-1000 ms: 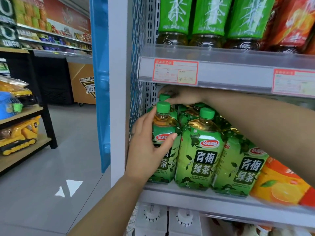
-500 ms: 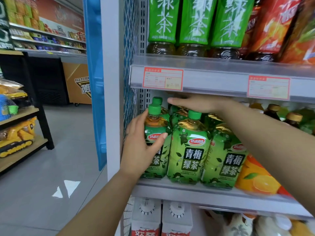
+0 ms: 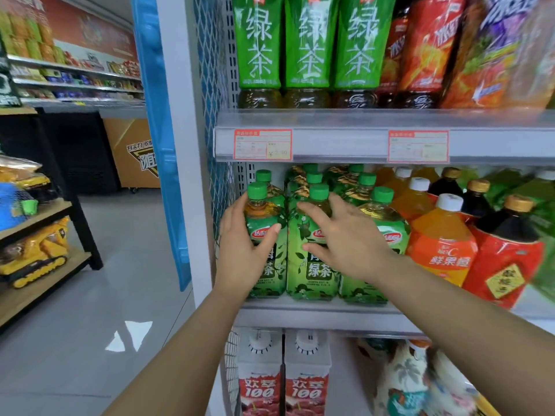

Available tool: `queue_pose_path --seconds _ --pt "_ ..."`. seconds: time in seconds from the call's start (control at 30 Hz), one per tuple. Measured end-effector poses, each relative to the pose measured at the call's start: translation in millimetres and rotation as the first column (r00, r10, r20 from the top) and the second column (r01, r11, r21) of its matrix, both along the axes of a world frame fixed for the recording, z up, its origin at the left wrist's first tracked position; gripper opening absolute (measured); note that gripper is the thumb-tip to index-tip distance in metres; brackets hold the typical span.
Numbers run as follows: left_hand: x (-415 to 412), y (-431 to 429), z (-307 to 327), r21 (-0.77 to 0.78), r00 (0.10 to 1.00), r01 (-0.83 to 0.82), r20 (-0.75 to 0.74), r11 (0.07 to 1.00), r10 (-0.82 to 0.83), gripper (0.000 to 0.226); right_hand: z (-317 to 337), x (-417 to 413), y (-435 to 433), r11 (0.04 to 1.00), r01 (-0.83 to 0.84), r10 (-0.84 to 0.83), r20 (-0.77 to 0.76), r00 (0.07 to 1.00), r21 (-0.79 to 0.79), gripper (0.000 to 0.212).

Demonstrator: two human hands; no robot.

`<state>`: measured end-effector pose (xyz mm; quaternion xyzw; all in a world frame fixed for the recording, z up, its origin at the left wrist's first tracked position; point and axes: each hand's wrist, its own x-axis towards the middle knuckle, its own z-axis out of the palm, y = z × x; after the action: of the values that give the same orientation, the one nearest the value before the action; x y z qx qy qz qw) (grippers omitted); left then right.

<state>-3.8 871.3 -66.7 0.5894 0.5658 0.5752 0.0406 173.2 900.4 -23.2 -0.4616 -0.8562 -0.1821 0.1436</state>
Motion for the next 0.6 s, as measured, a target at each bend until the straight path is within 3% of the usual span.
queue_pose_path --seconds 0.17,0.23,0.3,0.33,0.47,0.6 --pt "4 -9 12 -0.048 0.997 -0.02 -0.071 0.999 0.017 0.076 -6 15 -9 0.993 -0.09 0.092 -0.023 0.995 0.071 0.08" --pt "9 -17 17 0.046 0.963 -0.083 -0.255 0.995 0.092 0.076 -18 32 -19 0.979 -0.058 0.089 -0.151 0.985 0.197 0.075" --pt "14 -18 17 0.155 0.853 -0.123 -0.489 0.98 0.184 0.071 -32 47 -28 0.966 0.067 0.006 -0.281 0.96 0.25 0.074" --pt "16 -17 19 0.137 0.794 -0.153 -0.572 0.979 0.204 0.067 -40 51 -31 0.963 0.127 -0.052 -0.301 0.952 0.236 0.078" --pt "17 -9 35 -0.153 0.647 -0.308 -0.758 0.939 0.089 0.063 -59 51 -27 0.969 0.213 -0.166 -0.31 0.936 0.123 0.093" --pt "16 -5 46 -0.328 0.625 -0.309 -0.778 0.893 -0.069 0.072 -65 45 -24 0.969 0.217 -0.162 -0.354 0.921 0.121 0.091"
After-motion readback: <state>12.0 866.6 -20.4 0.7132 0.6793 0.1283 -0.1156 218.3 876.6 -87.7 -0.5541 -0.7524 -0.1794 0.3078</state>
